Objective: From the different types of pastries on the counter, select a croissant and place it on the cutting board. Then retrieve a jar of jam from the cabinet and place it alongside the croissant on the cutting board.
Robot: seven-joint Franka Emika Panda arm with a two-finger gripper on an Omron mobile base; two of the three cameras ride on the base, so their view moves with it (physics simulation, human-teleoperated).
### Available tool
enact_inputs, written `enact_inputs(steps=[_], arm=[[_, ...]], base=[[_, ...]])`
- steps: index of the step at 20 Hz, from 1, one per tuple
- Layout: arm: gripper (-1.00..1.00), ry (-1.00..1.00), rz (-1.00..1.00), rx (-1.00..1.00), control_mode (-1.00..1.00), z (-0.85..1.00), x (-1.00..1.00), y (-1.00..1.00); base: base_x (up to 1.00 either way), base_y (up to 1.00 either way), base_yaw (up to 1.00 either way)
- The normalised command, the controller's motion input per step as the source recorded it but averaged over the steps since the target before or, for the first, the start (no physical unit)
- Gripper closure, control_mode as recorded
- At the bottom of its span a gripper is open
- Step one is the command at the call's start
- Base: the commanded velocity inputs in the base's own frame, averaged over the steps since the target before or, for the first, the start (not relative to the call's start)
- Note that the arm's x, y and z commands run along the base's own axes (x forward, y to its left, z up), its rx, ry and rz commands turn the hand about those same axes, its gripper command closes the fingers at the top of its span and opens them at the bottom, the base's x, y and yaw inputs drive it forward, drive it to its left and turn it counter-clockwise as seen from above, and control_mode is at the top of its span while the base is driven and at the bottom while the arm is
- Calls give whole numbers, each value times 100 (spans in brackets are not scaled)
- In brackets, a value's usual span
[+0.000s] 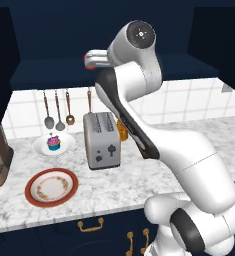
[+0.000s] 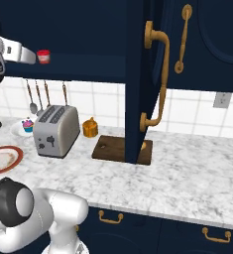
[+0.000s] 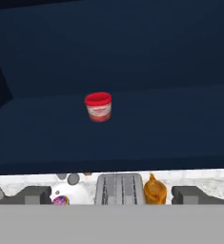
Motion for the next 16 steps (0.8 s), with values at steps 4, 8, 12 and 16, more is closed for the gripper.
enact_inputs(steps=[4,8,12,16], arm=[[-100,9,0,0,-100,-16,68,0],[-100,1,0,0,-100,-5,63,0],[-100,0,0,0,-100,-3,52,0],[-100,2,0,0,-100,-9,34,0]], base=[[0,0,0],[0,0,0],[0,0,0],[0,0,0]])
